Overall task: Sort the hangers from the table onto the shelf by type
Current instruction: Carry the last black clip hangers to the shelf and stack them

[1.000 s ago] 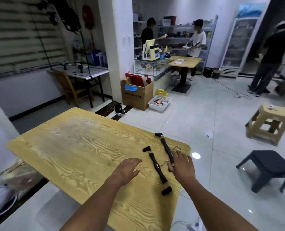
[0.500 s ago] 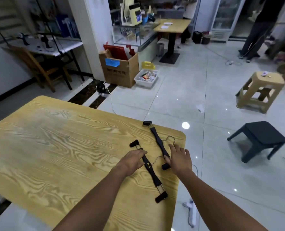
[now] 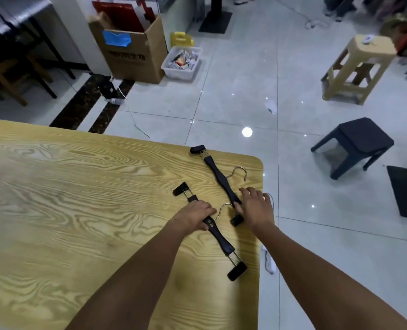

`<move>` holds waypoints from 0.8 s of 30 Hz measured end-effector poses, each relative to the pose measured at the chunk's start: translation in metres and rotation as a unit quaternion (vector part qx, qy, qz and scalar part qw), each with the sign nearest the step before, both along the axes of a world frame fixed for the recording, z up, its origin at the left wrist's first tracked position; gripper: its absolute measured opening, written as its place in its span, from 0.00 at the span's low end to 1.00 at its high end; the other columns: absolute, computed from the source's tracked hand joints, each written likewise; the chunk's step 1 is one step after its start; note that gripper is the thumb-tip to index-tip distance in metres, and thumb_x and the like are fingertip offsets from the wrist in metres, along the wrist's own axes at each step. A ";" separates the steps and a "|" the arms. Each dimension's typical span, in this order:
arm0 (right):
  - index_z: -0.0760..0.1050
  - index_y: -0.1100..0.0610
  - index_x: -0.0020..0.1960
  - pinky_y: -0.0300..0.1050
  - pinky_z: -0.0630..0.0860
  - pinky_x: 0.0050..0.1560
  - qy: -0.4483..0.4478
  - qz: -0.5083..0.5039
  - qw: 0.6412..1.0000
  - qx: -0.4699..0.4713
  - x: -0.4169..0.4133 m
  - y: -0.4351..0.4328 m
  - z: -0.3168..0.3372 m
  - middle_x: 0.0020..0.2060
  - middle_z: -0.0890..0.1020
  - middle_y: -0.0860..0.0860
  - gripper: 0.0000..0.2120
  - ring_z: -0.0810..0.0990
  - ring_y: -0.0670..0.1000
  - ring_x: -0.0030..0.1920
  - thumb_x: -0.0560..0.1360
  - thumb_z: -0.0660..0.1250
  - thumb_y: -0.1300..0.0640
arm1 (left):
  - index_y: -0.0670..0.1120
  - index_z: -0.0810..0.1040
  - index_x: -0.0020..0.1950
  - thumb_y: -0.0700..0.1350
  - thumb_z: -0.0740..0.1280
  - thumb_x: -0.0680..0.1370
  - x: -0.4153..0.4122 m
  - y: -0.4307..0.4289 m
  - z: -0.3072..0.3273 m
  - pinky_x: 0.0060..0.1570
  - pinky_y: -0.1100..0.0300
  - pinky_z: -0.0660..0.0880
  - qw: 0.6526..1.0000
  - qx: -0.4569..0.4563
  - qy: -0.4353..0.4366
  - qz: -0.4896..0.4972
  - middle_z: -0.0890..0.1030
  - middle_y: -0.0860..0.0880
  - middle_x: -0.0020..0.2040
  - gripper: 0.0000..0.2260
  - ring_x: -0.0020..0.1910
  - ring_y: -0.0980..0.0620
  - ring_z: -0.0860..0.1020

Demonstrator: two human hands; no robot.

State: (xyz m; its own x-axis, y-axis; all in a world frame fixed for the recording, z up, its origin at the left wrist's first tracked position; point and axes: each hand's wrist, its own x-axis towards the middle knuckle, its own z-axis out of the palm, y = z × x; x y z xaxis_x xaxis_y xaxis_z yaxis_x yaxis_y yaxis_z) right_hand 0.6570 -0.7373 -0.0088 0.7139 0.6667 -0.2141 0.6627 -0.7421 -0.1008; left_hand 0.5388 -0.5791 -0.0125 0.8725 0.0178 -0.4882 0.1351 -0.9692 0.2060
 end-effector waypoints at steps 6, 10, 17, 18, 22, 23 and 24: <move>0.66 0.55 0.69 0.50 0.63 0.65 -0.001 -0.020 1.000 -0.008 0.003 0.018 -0.007 0.64 0.73 0.54 0.22 0.70 0.56 0.64 0.80 0.55 0.45 | 0.46 0.68 0.68 0.48 0.67 0.76 0.012 0.011 -0.006 0.64 0.56 0.60 0.996 0.036 -0.013 -0.084 0.68 0.46 0.64 0.22 0.64 0.47 0.65; 0.68 0.56 0.67 0.50 0.63 0.65 0.013 -0.031 0.999 -0.019 0.002 0.034 -0.012 0.62 0.73 0.55 0.21 0.70 0.57 0.63 0.80 0.55 0.46 | 0.45 0.70 0.65 0.50 0.67 0.75 0.012 0.017 -0.009 0.62 0.55 0.61 0.991 0.035 -0.027 -0.128 0.69 0.46 0.61 0.20 0.62 0.47 0.66; 0.68 0.57 0.63 0.49 0.64 0.61 0.034 -0.086 0.995 -0.027 0.001 0.054 -0.018 0.59 0.74 0.55 0.18 0.71 0.56 0.61 0.78 0.58 0.47 | 0.46 0.70 0.63 0.49 0.62 0.79 0.007 0.020 -0.017 0.60 0.53 0.61 0.986 0.045 -0.059 -0.153 0.70 0.47 0.59 0.14 0.60 0.47 0.67; 0.68 0.57 0.62 0.49 0.65 0.60 0.038 -0.093 0.995 -0.028 0.001 0.057 -0.018 0.59 0.74 0.55 0.18 0.72 0.56 0.60 0.78 0.58 0.47 | 0.46 0.70 0.63 0.49 0.62 0.79 0.007 0.021 -0.018 0.59 0.53 0.61 0.985 0.045 -0.060 -0.152 0.70 0.47 0.59 0.14 0.60 0.47 0.67; 0.67 0.58 0.62 0.48 0.67 0.59 0.051 -0.119 0.991 -0.035 0.002 0.067 -0.017 0.58 0.75 0.55 0.17 0.73 0.56 0.60 0.78 0.61 0.49 | 0.46 0.69 0.64 0.49 0.62 0.79 0.008 0.021 -0.019 0.61 0.53 0.61 0.985 0.049 -0.063 -0.155 0.70 0.47 0.60 0.15 0.61 0.47 0.67; 0.67 0.58 0.62 0.47 0.68 0.57 0.057 -0.124 0.990 -0.035 0.002 0.069 -0.018 0.58 0.76 0.55 0.16 0.74 0.56 0.59 0.78 0.62 0.51 | 0.46 0.69 0.65 0.48 0.63 0.79 0.008 0.021 -0.019 0.61 0.53 0.61 0.984 0.050 -0.065 -0.157 0.70 0.47 0.60 0.16 0.61 0.47 0.67; 0.68 0.58 0.61 0.46 0.69 0.55 0.061 -0.127 0.989 -0.034 0.003 0.070 -0.018 0.57 0.77 0.55 0.14 0.75 0.56 0.58 0.78 0.64 0.54 | 0.47 0.68 0.67 0.48 0.63 0.79 0.007 0.020 -0.020 0.61 0.53 0.61 0.984 0.050 -0.067 -0.158 0.70 0.47 0.61 0.17 0.62 0.47 0.67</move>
State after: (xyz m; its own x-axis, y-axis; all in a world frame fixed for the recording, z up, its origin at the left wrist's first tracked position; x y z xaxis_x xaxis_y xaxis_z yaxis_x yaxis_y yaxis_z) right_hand 0.6596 -0.6672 -0.0267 0.8222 0.4507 -0.3476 0.4402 -0.8907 -0.1137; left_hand 0.5463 -0.5586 -0.0321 0.8990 -0.2217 -0.3776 -0.1974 -0.9750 0.1024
